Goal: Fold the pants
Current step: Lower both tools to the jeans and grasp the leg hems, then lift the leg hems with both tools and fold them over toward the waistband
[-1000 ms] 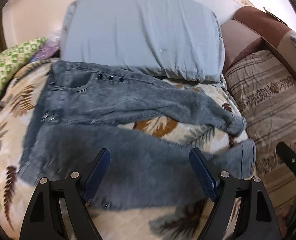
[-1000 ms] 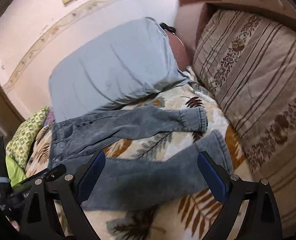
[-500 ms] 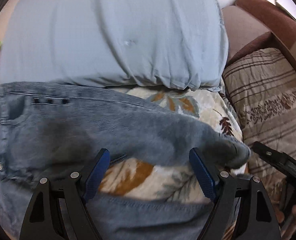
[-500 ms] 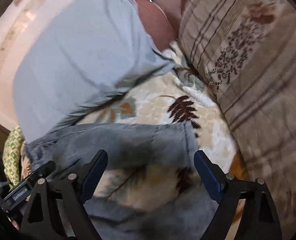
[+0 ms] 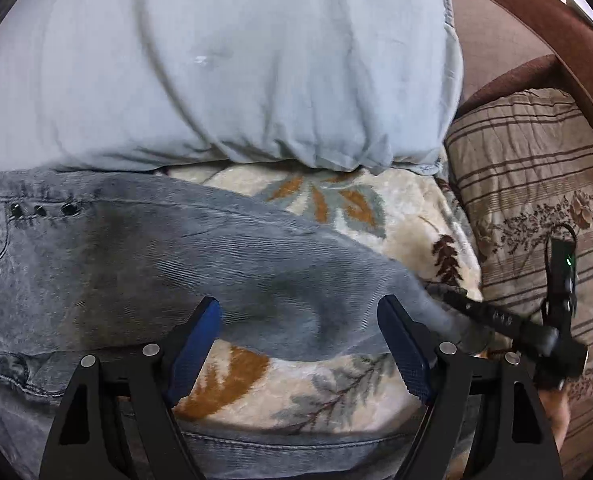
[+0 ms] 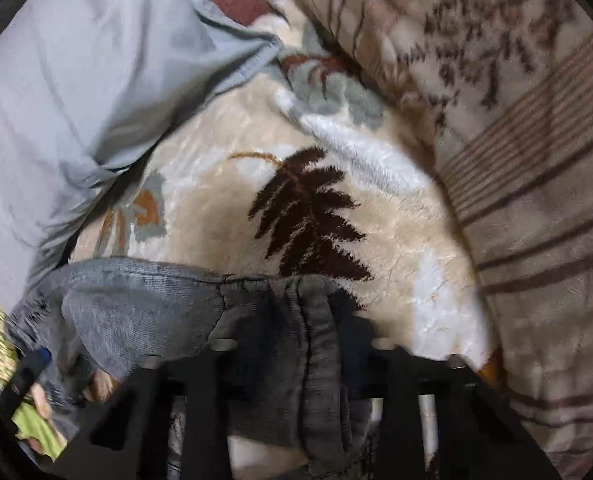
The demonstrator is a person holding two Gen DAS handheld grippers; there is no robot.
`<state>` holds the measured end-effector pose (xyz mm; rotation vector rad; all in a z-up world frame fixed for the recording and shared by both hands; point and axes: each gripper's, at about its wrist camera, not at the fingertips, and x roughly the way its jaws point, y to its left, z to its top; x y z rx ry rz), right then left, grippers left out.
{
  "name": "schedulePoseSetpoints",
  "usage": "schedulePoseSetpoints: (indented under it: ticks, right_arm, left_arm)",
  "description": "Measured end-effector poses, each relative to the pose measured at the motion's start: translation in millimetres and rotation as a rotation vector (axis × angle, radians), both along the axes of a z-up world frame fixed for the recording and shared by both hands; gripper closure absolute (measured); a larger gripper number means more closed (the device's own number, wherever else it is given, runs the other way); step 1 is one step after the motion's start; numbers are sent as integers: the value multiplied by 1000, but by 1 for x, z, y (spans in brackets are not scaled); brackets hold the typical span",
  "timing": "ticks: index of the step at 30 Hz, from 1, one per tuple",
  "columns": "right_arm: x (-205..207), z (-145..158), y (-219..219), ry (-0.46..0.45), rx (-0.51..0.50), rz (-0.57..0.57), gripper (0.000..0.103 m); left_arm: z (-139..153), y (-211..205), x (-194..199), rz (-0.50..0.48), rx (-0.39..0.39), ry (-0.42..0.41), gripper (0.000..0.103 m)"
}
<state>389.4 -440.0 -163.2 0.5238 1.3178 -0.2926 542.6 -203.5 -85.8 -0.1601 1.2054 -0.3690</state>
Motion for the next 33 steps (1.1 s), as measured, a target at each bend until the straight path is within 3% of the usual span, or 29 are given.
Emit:
schedulePoseSetpoints:
  ticks: [5, 7, 9, 14, 18, 21, 24, 26, 27, 30, 33]
  right_arm:
    - [-40, 46, 24, -193, -79, 47, 91]
    - [-57, 56, 29, -241, -68, 53, 100]
    - [-76, 64, 35, -301, -60, 66, 100]
    - [-86, 81, 45, -349, -70, 107, 100]
    - [-94, 81, 49, -358, -57, 147, 100]
    - [-107, 87, 52, -380, -61, 170, 100]
    - [-119, 89, 56, -401, -53, 206, 100]
    - [-128, 87, 55, -407, -29, 226, 100]
    - [-132, 84, 55, -401, -26, 232, 100]
    - [-133, 76, 50, -393, -9, 219, 100]
    - [-135, 81, 38, -469, 72, 201, 100]
  left_arm:
    - [4, -30, 11, -40, 1, 21, 23]
    - [0, -45, 21, -50, 16, 48, 23]
    - [0, -56, 26, -62, 13, 76, 23]
    - [-5, -77, 39, -35, 15, 162, 23]
    - [-8, -92, 44, -7, 62, 216, 23]
    - [-24, -102, 48, 46, 131, 307, 24]
    - [-45, -105, 51, 83, 180, 384, 41]
    - [-57, -105, 51, 104, 215, 403, 68]
    - [-60, -103, 49, 113, 252, 394, 90]
    - [-58, -91, 43, 153, 213, 381, 100]
    - [-35, -74, 35, 162, 113, 314, 101]
